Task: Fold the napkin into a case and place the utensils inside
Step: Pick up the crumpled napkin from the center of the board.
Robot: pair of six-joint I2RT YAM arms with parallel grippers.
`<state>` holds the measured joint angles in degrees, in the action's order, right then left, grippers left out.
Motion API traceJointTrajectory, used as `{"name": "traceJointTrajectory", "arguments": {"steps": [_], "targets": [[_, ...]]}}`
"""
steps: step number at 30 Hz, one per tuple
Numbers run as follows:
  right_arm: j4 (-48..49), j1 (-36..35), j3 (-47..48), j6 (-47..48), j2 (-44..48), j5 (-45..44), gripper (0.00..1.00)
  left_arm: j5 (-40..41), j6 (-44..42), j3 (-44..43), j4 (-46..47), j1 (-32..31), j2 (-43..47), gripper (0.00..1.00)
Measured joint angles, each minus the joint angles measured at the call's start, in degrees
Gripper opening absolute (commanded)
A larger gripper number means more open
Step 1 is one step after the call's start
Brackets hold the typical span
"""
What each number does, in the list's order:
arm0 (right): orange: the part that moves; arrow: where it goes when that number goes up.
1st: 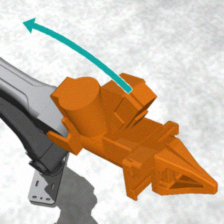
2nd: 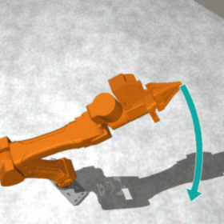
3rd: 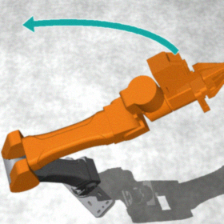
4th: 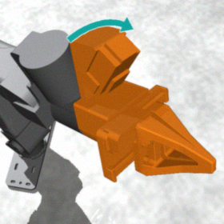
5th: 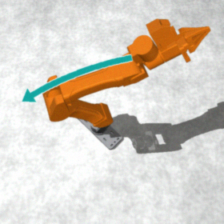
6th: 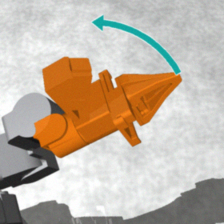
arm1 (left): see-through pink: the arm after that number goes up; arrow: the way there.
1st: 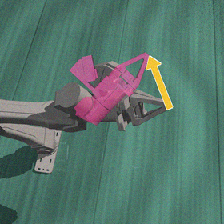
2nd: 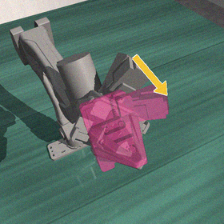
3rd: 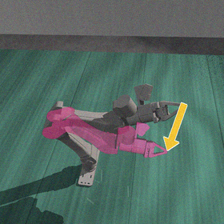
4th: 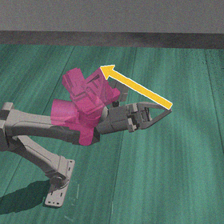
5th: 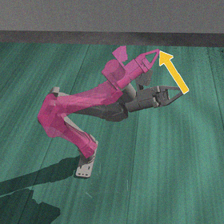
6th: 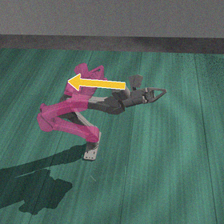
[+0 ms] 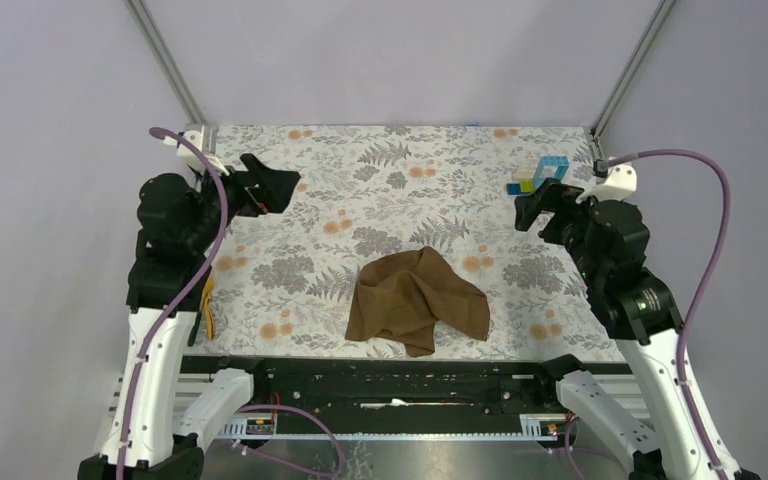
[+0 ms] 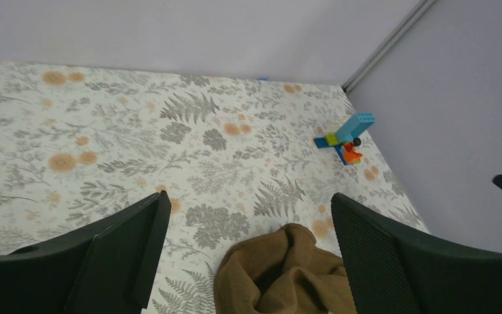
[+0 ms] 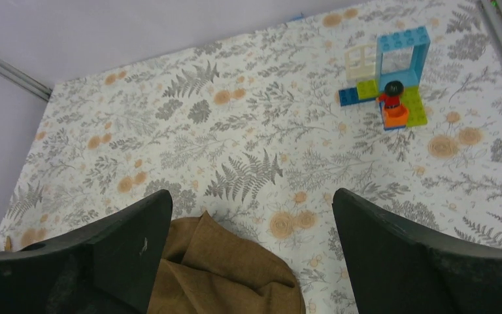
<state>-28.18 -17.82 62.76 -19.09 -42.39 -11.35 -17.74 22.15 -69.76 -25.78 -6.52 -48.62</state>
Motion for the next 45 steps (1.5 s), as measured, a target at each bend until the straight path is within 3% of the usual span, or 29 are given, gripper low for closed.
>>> {"name": "traceJointTrajectory", "arguments": {"steps": [5,11,19,25,31,35,38,42,45], "targets": [[-2.12,0.00,-0.37,-1.64,-4.28,0.39,1.00,-0.46,1.73,2.12,0.31,-5.38,-3.19,0.99],[-4.33,0.00,-4.02,-4.07,-11.37,4.70,1.00,8.63,4.31,11.98,0.66,-25.57,-8.96,0.99],[-3.54,0.00,-15.56,-7.98,-19.04,21.73,1.00,12.17,13.94,30.14,10.14,-36.37,-13.18,0.99],[-2.93,-0.31,-20.74,-6.82,-25.31,31.93,0.99,15.58,17.49,32.57,12.57,-46.80,-20.28,0.99],[-3.19,-6.27,-21.90,-8.63,-23.76,27.67,1.00,21.79,22.82,35.89,12.20,-48.43,-14.08,0.99],[-6.16,-8.07,-22.73,-16.46,-21.31,19.10,0.97,24.44,26.27,37.22,8.48,-48.43,-7.65,0.97],[-9.14,-8.04,-24.74,-22.73,-21.24,12.81,0.86,25.07,28.96,37.29,5.22,-48.43,-6.19,0.85],[-12.26,-8.07,-27.15,-27.54,-22.64,9.68,0.76,25.03,32.61,37.38,1.90,-48.43,-8.04,0.53],[-12.09,-8.35,-27.93,-29.77,-23.61,9.25,0.70,25.40,35.93,37.44,-0.83,-48.43,-11.93,0.59]]}}
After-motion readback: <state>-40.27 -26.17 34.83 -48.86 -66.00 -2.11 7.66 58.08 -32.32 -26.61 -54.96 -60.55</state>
